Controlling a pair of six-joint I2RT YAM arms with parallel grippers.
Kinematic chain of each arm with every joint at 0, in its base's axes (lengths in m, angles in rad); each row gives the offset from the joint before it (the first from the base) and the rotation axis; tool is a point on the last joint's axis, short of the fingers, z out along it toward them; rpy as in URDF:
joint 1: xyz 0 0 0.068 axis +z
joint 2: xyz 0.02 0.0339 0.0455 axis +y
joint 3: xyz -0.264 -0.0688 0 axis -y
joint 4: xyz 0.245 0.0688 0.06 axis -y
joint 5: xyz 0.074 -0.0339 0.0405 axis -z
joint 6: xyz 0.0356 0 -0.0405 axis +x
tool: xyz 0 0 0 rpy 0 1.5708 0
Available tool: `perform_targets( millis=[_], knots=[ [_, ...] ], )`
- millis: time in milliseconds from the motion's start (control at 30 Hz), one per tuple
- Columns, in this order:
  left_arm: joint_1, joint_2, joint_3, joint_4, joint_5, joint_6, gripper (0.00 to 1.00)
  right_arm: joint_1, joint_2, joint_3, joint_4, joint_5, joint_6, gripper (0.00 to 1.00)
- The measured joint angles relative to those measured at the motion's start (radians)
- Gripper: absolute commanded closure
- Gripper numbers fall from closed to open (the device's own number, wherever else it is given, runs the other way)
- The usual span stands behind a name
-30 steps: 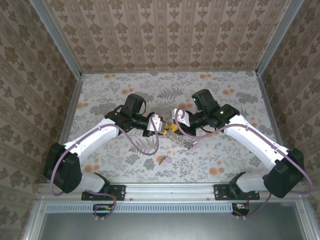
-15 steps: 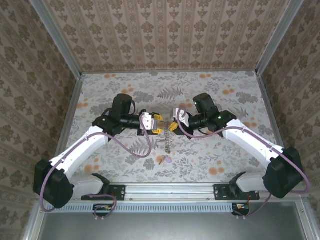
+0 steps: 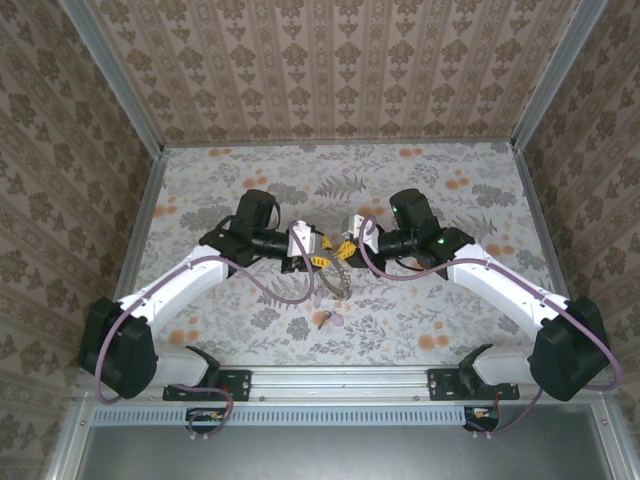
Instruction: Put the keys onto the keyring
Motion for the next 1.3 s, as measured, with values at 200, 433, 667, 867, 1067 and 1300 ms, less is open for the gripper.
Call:
perform_targets(
  millis=[200,433,667,867,1067,1300],
  knots=[
    [0.000,0.001,0.000,0.003,0.013,-0.010,0.76,0.000,0.000,-0.002,0.018,0.000,0.003,1.00],
    [0.001,0.007,0.006,0.014,0.014,-0.010,0.89,0.000,0.000,-0.003,0.018,-0.001,0.003,1.00],
    [-0.002,0.023,0.009,0.019,0.019,-0.010,0.82,0.000,-0.002,-0.020,0.044,-0.001,0.015,1.00],
    [-0.002,0.040,0.012,0.020,0.022,-0.010,1.00,0.000,-0.003,-0.026,0.056,-0.001,0.021,1.00],
    [-0.002,0.041,0.019,0.010,0.011,-0.010,1.00,-0.002,-0.006,-0.028,0.046,0.009,-0.002,0.80],
    [-0.006,0.009,0.021,0.003,0.035,0.023,1.00,-0.008,-0.094,-0.059,-0.012,0.076,-0.105,0.58]
  ],
)
